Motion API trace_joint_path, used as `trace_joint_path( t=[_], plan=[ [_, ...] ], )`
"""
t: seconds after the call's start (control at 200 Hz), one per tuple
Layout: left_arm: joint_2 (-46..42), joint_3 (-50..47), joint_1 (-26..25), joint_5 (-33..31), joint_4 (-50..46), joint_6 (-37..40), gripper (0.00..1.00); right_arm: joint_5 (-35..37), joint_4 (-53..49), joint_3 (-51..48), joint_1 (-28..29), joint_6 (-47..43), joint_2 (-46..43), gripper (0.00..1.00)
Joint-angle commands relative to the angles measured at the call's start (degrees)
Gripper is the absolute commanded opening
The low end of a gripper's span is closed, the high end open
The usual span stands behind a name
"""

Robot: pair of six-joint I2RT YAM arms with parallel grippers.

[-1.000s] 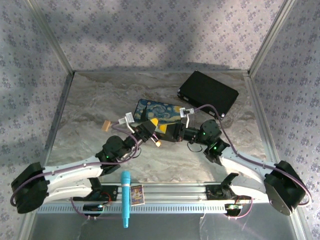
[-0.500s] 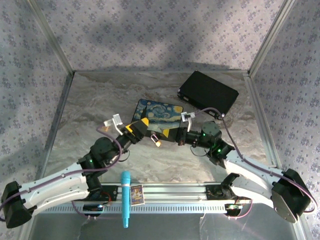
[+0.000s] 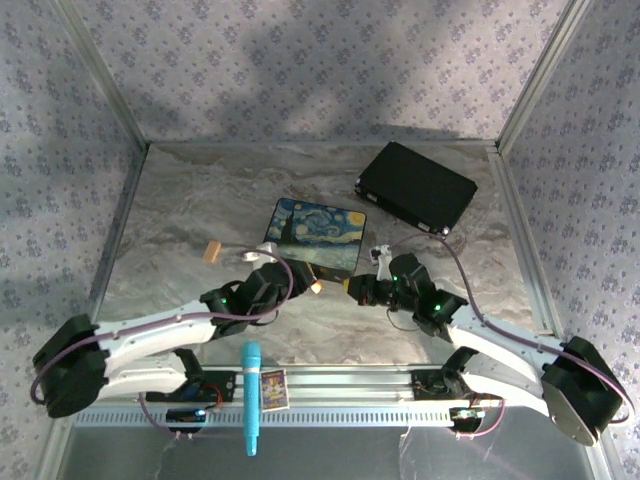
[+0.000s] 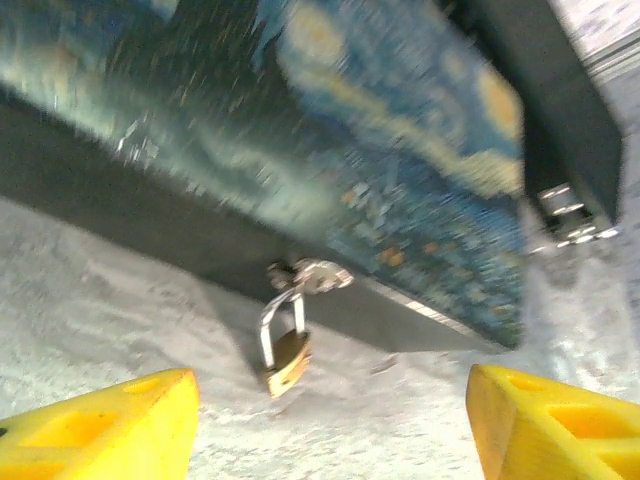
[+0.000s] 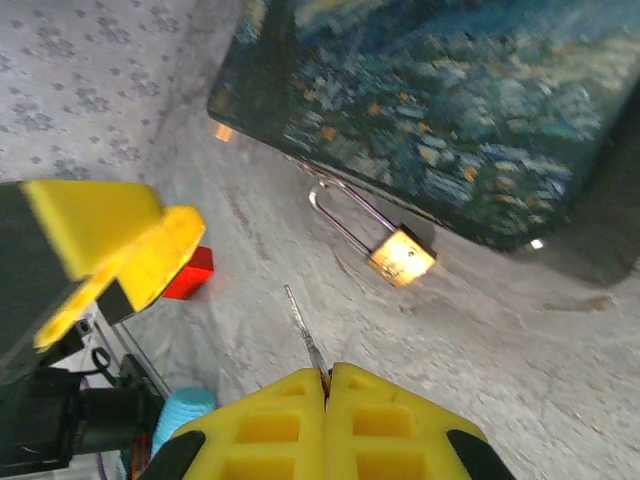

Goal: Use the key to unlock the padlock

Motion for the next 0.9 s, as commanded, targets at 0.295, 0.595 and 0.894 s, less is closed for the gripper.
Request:
trace_joint_path(
  t=[0.295,0.595,0.894],
  plan=[
    [19.19,7.80,-0.85,0.64,2.26,-2.42,0.67,2.42,-1.78,-1.78,0.45,-1.65,-1.12,0.00],
    [28.96,15.24,-0.41,-3.82,-4.08,-1.14,0.63,3.89,-2.30,-3.56,0.38,-0.28,-3.28,0.00],
    [30.98,17.09,-2.23,-5.61,-10.71,-2.46,0.45,4.36,-2.84,-4.94,0.03,-0.01,-5.20,0.00]
  ],
)
